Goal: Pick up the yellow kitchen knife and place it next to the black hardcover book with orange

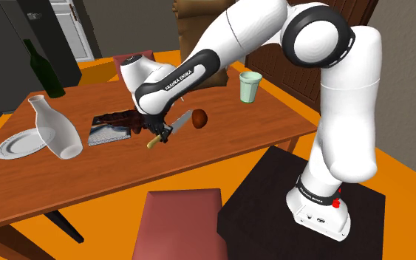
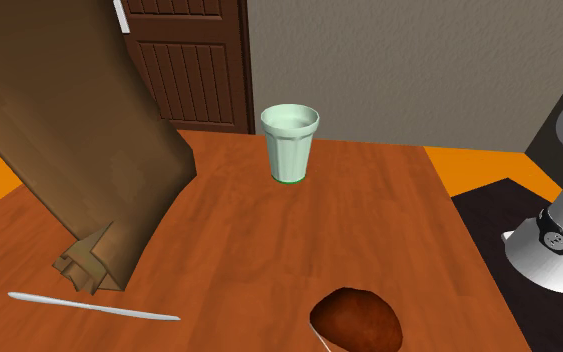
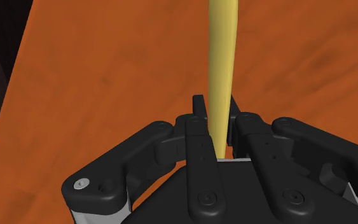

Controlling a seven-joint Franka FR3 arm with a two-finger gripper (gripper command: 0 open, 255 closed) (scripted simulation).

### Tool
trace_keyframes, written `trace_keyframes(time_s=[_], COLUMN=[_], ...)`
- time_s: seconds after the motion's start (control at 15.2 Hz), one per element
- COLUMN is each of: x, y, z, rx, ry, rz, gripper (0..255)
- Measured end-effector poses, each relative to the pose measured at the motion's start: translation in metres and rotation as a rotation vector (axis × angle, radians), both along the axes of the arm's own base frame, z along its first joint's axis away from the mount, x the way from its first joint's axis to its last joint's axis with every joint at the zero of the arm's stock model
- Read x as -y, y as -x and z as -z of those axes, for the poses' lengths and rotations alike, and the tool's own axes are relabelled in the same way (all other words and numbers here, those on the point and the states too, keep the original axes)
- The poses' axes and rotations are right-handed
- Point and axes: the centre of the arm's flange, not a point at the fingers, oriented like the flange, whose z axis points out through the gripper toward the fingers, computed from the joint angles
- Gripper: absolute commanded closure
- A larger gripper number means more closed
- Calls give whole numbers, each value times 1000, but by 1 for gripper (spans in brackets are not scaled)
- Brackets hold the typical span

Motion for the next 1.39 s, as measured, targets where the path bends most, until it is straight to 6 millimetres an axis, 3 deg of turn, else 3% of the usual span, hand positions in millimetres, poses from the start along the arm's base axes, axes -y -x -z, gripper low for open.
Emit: trace_keyframes(time_s=[1.12,1.39], x=[1,-40], y=[0,-6], z=[-87,-94], rx=[0,0], ry=[0,0], rz=[0,-1], gripper=[255,255])
